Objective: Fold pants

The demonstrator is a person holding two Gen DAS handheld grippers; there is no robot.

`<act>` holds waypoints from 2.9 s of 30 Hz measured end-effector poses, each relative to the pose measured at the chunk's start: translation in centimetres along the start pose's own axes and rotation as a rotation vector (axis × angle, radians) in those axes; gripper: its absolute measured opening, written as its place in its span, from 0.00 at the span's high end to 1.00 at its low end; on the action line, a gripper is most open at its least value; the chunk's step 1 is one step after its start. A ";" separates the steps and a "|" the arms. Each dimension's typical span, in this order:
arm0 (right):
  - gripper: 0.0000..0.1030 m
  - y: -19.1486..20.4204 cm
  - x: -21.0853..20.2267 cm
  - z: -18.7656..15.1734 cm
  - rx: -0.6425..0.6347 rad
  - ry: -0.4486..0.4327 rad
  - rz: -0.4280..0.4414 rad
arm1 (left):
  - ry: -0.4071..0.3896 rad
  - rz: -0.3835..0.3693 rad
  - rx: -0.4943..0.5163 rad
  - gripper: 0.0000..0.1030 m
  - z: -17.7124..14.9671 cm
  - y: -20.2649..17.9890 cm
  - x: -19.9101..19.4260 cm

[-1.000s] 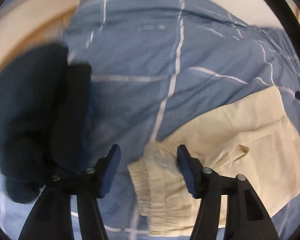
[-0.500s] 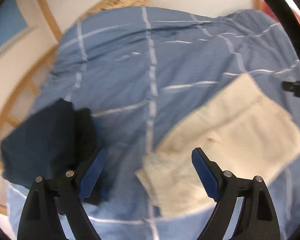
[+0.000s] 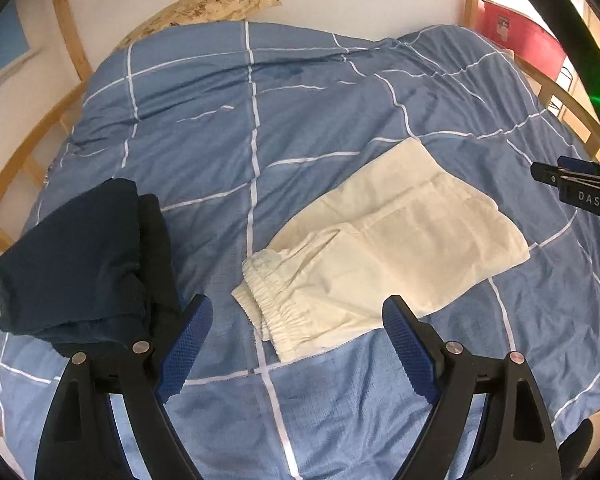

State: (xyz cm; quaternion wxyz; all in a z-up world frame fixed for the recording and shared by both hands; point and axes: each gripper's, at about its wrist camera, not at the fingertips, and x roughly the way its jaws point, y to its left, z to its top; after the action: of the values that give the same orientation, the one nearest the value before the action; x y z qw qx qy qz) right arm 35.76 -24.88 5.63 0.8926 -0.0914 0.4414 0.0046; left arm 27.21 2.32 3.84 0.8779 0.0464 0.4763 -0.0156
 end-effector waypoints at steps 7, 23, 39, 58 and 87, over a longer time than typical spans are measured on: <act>0.43 -0.6 1.7 0.0 0.012 0.018 0.059 | -0.023 -0.014 0.054 0.16 1.3 -0.5 2.4; 0.44 -0.3 18.6 3.8 0.094 0.196 0.150 | 0.004 -0.086 0.189 0.18 7.4 -2.2 13.7; 0.78 0.3 24.8 3.0 0.137 0.290 0.187 | 0.036 -0.084 0.169 0.18 8.4 -2.1 17.6; 0.90 2.7 19.6 9.9 0.002 -0.007 0.070 | -0.053 0.076 0.122 0.20 8.2 2.0 17.3; 0.43 8.4 17.6 8.6 -0.100 0.028 -0.021 | 0.336 -0.259 -0.153 0.58 6.4 8.1 23.2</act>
State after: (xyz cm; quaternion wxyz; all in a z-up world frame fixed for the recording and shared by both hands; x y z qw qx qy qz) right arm 52.53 -16.47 -4.52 0.8808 -0.1405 0.4519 0.0159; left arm 45.77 10.12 -11.63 0.7778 -0.0801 0.6177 -0.0841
